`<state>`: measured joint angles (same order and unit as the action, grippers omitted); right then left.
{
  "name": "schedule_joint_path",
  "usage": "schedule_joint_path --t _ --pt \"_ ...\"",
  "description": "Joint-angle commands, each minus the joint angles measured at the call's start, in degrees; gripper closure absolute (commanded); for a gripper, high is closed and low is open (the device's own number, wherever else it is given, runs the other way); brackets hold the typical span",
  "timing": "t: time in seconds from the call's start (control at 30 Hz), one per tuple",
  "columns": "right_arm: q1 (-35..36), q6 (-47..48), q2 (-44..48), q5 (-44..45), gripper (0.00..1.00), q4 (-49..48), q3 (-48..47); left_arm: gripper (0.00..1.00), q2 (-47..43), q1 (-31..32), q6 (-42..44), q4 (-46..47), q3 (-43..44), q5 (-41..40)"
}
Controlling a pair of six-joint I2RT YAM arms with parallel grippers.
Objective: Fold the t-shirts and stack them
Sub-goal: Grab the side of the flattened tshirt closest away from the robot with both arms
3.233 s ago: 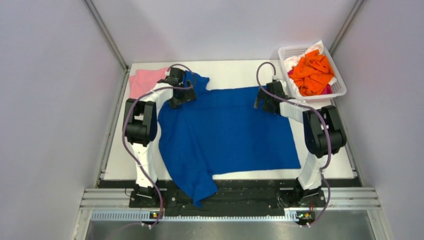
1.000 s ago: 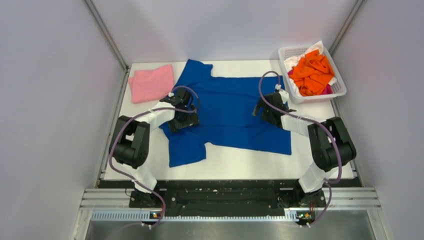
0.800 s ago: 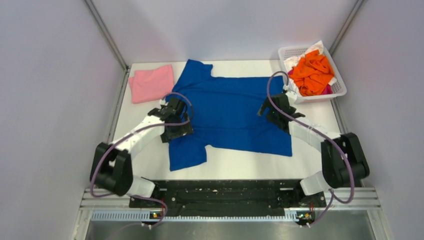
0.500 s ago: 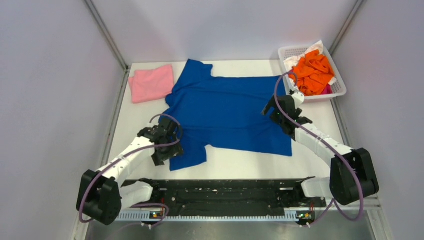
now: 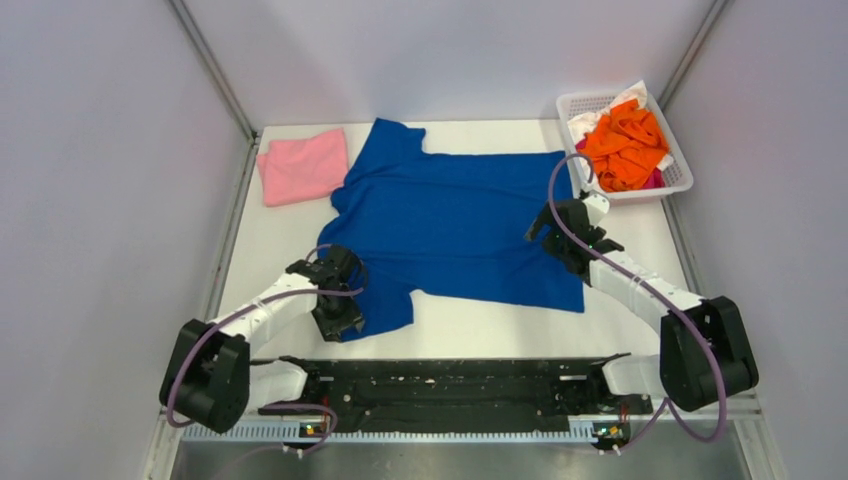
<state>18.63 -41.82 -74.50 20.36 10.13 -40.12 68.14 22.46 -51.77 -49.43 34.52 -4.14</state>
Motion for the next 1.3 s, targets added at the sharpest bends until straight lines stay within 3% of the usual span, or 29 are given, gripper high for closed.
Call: schedule_joint_path --t 0.0,0.13,0.23,0.4,0.53,0.63,0.77,0.87,0.93,1.2,1.27 --pt "0.2 -0.7 2.2 2.4 0.01 0.2 -0.1 0.53 4.4 0.1 0.2 5.3 -0.6 1.1" --pt "0.2 -1.2 3.3 3.6 0.01 1.3 -0.1 0.76 8.0 0.5 0.5 4.4 1.4 -2.3" --pt "0.2 -2.1 5.1 4.8 0.01 2.1 0.7 0.99 9.0 0.6 1.5 5.3 2.0 -2.7" --pt "0.2 -5.1 9.9 5.6 0.01 7.0 3.5 1.00 8.5 0.5 3.5 7.4 2.1 -0.1" --pt "-0.9 -8.7 15.2 6.8 0.01 20.0 6.1 1.00 5.2 0.6 3.9 6.4 1.9 0.5" --pt "-1.2 -10.5 20.9 6.3 0.03 23.7 10.4 1.00 2.6 0.5 4.2 7.5 0.5 2.2" --pt "-1.5 -12.1 26.7 3.2 0.16 23.4 15.9 1.00 0.8 0.5 4.6 7.4 0.1 3.1" --pt "-1.6 -13.4 27.8 2.6 0.35 23.1 17.7 1.00 -0.5 0.5 4.8 7.5 -0.3 3.6" --pt "-1.8 -13.0 26.6 3.4 0.45 22.2 18.1 1.00 -0.8 0.6 4.9 7.1 -0.2 2.7" --pt "-2.0 -13.3 18.0 2.4 0.64 17.5 18.4 1.00 -0.4 0.6 6.0 7.0 0.5 3.5" --pt "-2.0 -13.1 16.4 2.7 0.75 17.4 17.6 1.00 -0.3 0.6 6.4 6.8 0.7 3.6"
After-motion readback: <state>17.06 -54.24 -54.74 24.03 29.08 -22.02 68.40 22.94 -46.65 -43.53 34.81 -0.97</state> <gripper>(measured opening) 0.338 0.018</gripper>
